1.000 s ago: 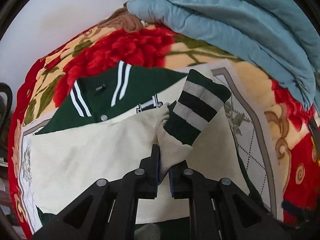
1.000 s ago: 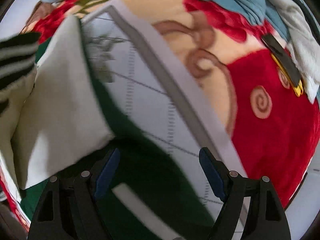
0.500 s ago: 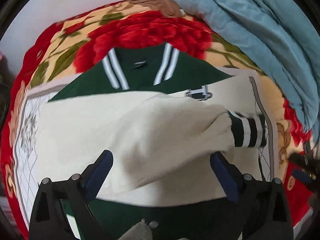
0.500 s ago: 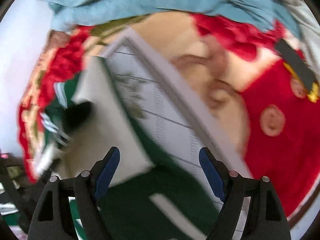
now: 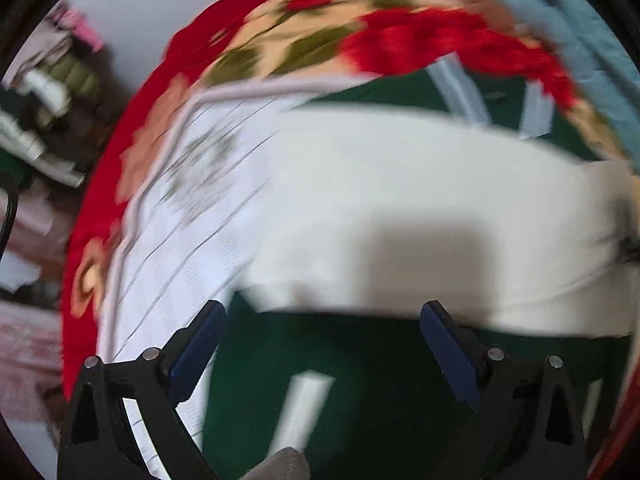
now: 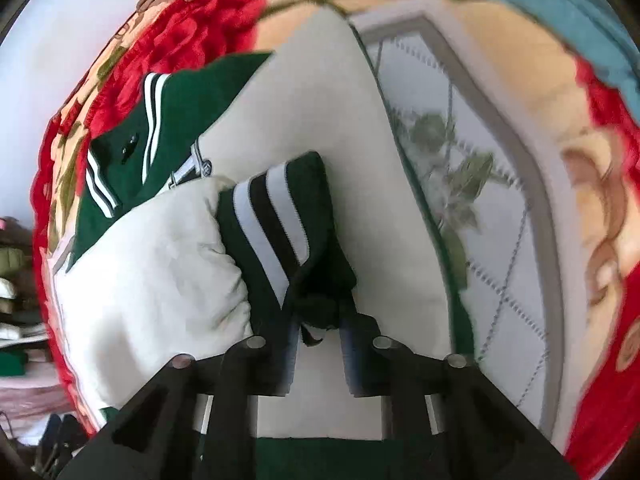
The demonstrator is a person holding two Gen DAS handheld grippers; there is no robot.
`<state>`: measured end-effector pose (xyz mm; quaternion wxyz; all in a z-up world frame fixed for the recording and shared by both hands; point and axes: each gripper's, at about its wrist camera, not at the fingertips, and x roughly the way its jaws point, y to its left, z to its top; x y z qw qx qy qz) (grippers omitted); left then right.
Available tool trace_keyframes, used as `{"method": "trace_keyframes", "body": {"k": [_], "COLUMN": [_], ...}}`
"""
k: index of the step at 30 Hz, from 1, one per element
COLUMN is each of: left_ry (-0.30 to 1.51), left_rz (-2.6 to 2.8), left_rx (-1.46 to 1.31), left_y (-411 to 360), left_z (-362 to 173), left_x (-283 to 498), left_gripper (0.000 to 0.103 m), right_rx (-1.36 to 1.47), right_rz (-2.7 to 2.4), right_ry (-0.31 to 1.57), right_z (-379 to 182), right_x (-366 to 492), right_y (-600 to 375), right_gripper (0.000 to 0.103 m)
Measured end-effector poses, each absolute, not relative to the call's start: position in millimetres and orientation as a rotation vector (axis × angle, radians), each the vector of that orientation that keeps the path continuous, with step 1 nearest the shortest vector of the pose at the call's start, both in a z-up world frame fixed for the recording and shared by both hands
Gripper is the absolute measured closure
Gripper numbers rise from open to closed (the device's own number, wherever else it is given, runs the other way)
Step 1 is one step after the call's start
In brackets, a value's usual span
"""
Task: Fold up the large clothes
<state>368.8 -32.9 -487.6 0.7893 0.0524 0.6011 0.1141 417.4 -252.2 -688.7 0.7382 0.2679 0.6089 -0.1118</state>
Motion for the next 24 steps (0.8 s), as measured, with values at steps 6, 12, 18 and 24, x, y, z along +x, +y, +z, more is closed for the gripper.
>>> {"method": "trace_keyframes", "body": {"k": [6,12,18,24], "left_ry": [1.411,1.499,1.568,1.579], "left_rz": [0.345,0.25,0.164,0.1], "left_rx": [0.099,0.064,0.09,0.086], "left_y": [39,53,57,61], "left_z": [-518,-539,-565,-592], "left_x": [314,270,243,235], "left_gripper": [0.004,0.004,0.004,0.007], "right_rx": [0.604,0.599,0.561,0.575], "right_rz": [-0.196,-0.31,-0.453,-0.476], "right_ry": [1.416,1.449,1.558,1.605], "right_z": [-689,-676,-707,-727], "right_x": [412,300,203,173], "right_y": [-261,-260,-244,-235], "right_gripper": [0.061,0.037,0.037,0.037]}}
